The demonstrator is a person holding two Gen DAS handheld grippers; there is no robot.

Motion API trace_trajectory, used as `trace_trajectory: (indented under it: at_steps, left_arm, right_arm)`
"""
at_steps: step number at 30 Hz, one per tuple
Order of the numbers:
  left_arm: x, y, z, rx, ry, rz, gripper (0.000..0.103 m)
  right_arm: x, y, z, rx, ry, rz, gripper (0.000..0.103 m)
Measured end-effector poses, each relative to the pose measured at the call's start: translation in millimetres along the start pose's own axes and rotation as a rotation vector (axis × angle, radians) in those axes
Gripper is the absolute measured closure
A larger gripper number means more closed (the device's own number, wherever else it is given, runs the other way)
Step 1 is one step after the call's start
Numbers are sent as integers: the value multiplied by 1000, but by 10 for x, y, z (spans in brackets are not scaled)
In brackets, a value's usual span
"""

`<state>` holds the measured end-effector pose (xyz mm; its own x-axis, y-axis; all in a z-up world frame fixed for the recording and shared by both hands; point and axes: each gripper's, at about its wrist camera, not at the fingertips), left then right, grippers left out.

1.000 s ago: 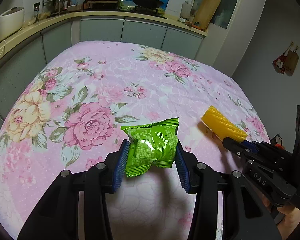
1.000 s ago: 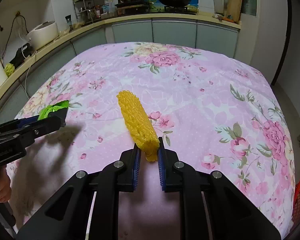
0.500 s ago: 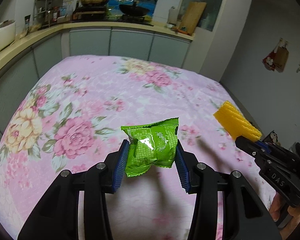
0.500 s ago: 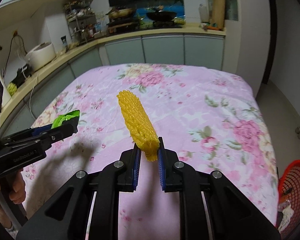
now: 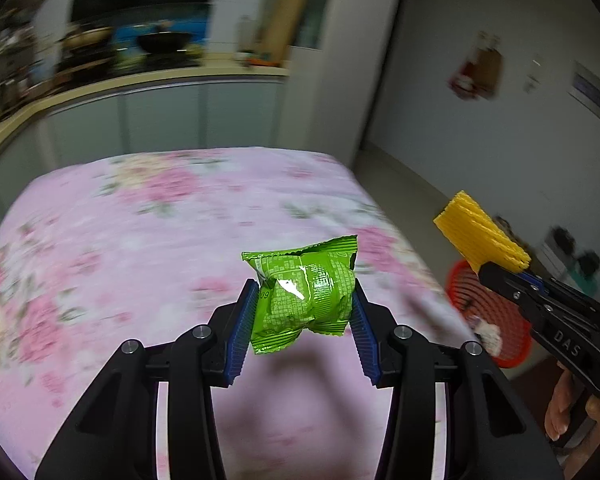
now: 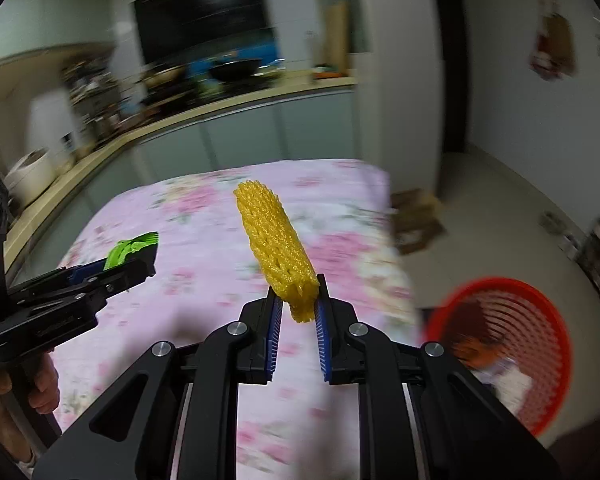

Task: Collect trash
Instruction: 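Carry the wrapper and foam net over the red basket, then open both tools to drop the wrapper and foam net into the basket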

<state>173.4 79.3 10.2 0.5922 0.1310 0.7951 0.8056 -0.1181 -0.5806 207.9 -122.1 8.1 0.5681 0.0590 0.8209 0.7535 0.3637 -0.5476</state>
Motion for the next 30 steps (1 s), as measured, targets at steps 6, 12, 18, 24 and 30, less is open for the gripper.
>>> trace_trajectory:
  at_steps: [6, 12, 18, 24, 30]
  left_arm:
    - [-5, 381, -873, -160, 106, 62, 60]
    - [-135, 719, -1508, -247, 187, 129, 60]
    - [-264, 993, -1864, -291, 232, 196, 60]
    - [-293, 1181, -2006, -324, 222, 223, 58]
    - [-264, 1170, -1990, -325, 204, 202, 28]
  right_arm:
    - [-133, -204, -787, -153, 106, 18, 87]
    - [-279, -235, -1272, -247, 165, 71, 87]
    - [-474, -120, -1540, -277, 211, 140, 85]
    - [-583, -35, -1661, -262, 269, 159, 61]
    - [-600, -172, -1732, -269, 310, 132, 57]
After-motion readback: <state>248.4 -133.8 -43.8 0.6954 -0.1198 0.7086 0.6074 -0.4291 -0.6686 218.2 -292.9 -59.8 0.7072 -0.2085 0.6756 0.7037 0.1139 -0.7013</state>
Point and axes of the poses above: each gripper's, at about its wrist camera, not at the fingertips, and y roughly the way its jaws point, z to its left, x to its top, and after that the axes turned 5 degrees about -z, right-handed
